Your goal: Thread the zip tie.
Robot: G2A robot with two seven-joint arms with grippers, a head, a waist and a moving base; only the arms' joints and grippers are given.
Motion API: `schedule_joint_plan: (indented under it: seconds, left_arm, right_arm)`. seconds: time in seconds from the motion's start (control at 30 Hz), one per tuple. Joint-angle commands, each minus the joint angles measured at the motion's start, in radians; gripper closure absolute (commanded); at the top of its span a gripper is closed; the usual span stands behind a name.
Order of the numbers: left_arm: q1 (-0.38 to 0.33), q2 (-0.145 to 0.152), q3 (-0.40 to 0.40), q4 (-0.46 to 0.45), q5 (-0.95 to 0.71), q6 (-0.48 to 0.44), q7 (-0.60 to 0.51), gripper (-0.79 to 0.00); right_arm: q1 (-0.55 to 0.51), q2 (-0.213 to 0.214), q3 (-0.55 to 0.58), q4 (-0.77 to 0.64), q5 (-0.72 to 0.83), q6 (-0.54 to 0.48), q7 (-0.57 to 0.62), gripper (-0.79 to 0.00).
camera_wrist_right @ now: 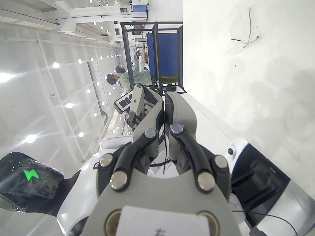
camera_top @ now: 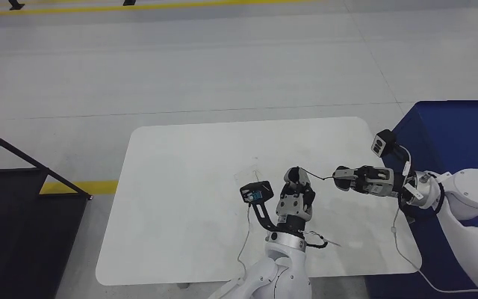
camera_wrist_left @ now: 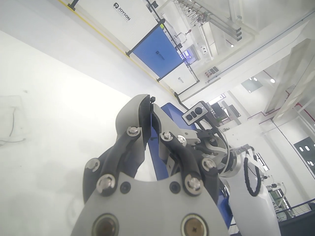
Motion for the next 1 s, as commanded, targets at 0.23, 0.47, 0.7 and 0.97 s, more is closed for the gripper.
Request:
schedule_joint_plan:
  seconds: [0.23, 0.47, 0.7, 0.97]
  left_arm:
    - [-0.009, -0.004, 0.010, 0.009, -0.023, 0.003, -0.029, 0.000]
    - [-0.018, 0.005, 0.025, -0.001, -0.020, -0.019, -0.024, 0.000]
    - [-0.024, 0.014, 0.035, -0.012, -0.029, -0.020, 0.010, -0.785]
    - [-0.011, 0.028, 0.022, -0.029, -0.030, -0.001, 0.059, -0.785]
  right_arm:
    - [-0.022, -0.001, 0.016, -0.008, 0.000, -0.008, 0.002, 0.000]
    - [-0.043, 0.000, 0.030, -0.026, -0.020, -0.004, 0.008, 0.000]
    - [-0.047, 0.000, 0.034, -0.029, -0.024, 0.000, 0.009, 0.000]
    - [-0.043, -0.003, 0.041, -0.015, 0.087, 0.165, -0.021, 0.000]
